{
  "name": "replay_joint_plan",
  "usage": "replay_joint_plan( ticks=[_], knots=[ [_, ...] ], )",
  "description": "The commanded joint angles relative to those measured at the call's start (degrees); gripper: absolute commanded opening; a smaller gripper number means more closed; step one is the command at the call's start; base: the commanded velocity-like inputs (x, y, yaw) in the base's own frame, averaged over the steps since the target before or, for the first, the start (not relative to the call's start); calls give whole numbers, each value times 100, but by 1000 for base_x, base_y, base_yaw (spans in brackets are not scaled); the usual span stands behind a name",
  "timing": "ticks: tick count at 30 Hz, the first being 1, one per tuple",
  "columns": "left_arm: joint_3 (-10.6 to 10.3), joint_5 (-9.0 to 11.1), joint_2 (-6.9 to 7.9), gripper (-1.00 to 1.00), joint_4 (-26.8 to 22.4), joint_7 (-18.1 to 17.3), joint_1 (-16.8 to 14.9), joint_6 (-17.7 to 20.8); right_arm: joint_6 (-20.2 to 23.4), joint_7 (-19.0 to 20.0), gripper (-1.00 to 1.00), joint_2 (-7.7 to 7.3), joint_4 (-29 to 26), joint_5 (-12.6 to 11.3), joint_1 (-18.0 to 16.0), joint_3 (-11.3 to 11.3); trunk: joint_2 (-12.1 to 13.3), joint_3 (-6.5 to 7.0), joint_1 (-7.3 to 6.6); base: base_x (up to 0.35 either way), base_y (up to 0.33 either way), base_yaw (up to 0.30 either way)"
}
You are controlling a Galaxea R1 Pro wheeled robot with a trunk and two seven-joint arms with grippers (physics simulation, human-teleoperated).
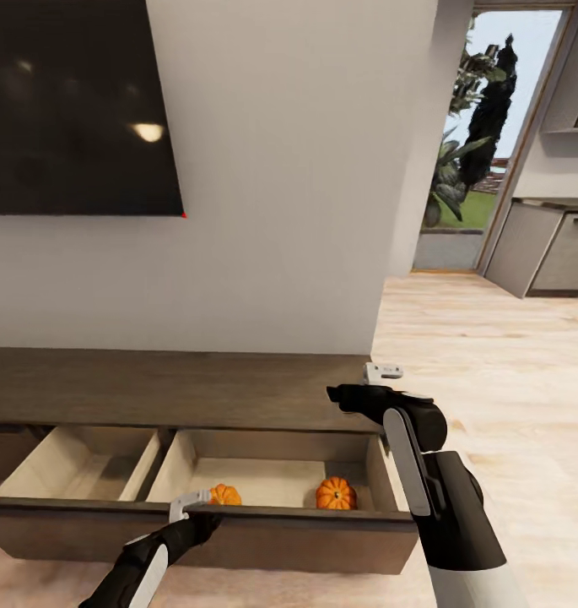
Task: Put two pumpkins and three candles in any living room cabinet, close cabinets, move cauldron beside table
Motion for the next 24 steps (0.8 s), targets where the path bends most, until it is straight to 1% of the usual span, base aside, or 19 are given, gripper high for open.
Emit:
replay_joint_plan(
  ticks=[1,7,17,20,24],
  knots=[
    [33,49,-7,100,-53,-30,-6,45,18,-60,100,0,-5,-60,-4,3,-3,-5,2,338,0,0],
    [33,50,-7,100,-53,-31,-6,44,18,-60,100,0,-4,-60,-4,3,-3,-5,2,338,9,0],
    [28,49,-7,100,-59,-79,-6,44,18,-60,100,0,-5,-61,-4,3,-3,-5,2,332,67,0],
    [22,47,-5,100,-60,-88,-6,12,18,-60,100,0,-4,-59,0,3,-3,-5,2,150,28,0],
    [10,48,1,100,-60,-99,-2,-110,18,-60,100,7,-4,-60,4,6,-3,-5,2,42,8,0]
  ],
)
